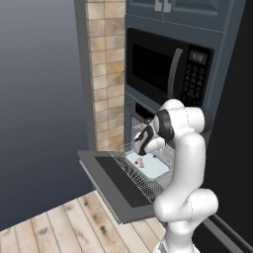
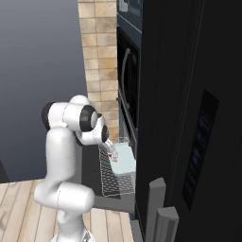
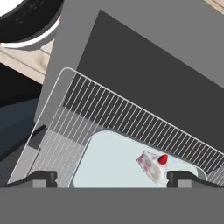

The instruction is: Take the baked cake out of the oven and place it on the plate for cooling. Then close the oven door.

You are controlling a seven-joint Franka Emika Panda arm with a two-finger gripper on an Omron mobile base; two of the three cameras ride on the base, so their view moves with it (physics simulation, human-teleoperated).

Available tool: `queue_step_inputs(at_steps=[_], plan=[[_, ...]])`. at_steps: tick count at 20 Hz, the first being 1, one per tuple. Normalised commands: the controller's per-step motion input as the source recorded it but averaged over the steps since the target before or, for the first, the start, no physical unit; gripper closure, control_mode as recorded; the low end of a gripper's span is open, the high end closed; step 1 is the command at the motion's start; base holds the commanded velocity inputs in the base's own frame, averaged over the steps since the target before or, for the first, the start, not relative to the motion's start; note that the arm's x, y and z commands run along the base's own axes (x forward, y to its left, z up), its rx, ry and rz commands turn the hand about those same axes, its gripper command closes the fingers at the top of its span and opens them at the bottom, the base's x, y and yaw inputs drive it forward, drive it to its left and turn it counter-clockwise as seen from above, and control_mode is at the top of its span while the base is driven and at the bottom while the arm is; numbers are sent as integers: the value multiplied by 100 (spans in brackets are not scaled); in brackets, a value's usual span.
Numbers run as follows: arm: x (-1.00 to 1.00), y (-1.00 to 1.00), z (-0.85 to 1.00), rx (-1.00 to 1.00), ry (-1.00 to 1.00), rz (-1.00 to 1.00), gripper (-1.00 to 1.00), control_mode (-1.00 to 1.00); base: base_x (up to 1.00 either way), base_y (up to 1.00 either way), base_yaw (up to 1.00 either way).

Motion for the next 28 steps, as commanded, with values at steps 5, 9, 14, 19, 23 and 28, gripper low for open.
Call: queue_step_inputs(at_steps=[5,9,14,19,23,28], plan=[[37,0,-57,0,0,0,-100,-100,0,0,0],[36,0,-61,0,0,0,-100,-100,0,0,0],[43,-1,-55,0,0,1,-100,-100,0,0,0],[37,-5,-54,0,-1,2,-100,-100,0,0,0],[45,-13,-44,0,0,3,-100,-100,0,0,0],[42,-8,-33,0,0,2,-100,-100,0,0,0]])
